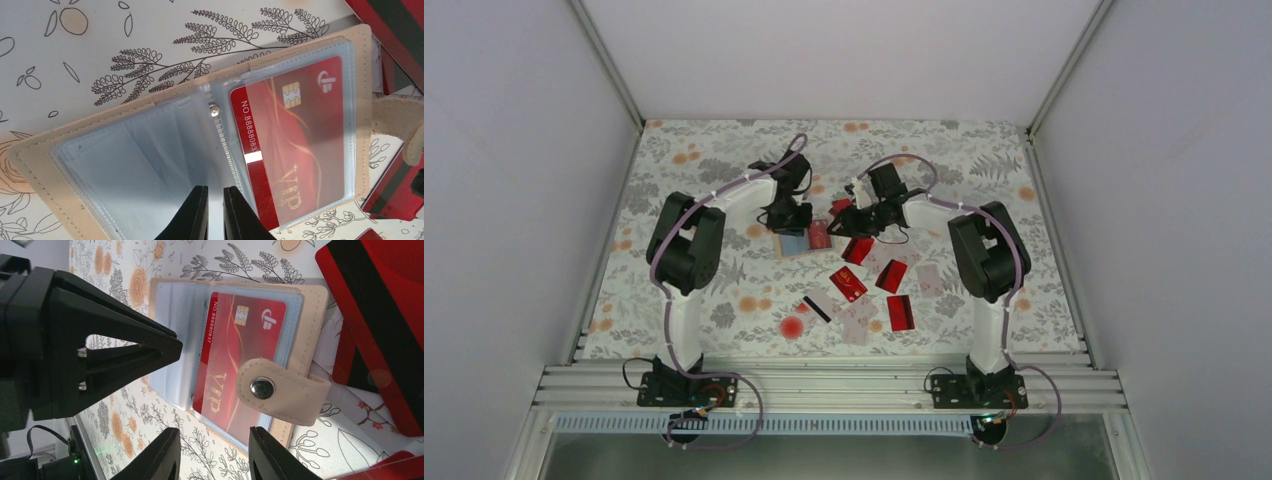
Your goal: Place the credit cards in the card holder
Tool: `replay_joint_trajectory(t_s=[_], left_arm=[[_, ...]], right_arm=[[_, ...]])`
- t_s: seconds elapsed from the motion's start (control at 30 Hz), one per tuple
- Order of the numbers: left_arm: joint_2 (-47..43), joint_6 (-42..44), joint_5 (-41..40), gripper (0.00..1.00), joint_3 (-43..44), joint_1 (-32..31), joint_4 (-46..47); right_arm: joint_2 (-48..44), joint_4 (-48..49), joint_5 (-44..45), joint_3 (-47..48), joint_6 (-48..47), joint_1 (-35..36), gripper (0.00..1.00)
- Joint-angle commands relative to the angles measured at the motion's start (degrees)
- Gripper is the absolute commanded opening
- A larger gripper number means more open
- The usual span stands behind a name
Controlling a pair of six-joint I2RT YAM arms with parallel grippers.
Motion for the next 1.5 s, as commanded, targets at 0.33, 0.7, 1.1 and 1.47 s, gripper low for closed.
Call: replay_joint_trajectory(t_s=[0.33, 0.7, 1.1, 1.47], left_arm=[[3.25, 0.09, -1.72, 0.07, 5.44, -1.08, -2.79], [4.23, -0.13, -2.57, 0.02, 5.04, -1.34, -2.99], [6.42, -0.39, -0.53, 0.02, 7.86, -2.69, -3.49], [6.01, -0.83, -0.25, 0.02, 8.50, -3.05, -3.88]], right_arm=[[2.71, 0.10, -1.59, 1.51, -1.59, 0.68, 0.35], [3.30, 0.41, -1.92, 1.10, -1.69, 0.66, 0.35], [4.20, 1.28, -2.23, 0.18, -1.89, 0.68, 0.35], [3.84, 1.87, -2.45, -0.24, -1.55, 0.74, 0.34]])
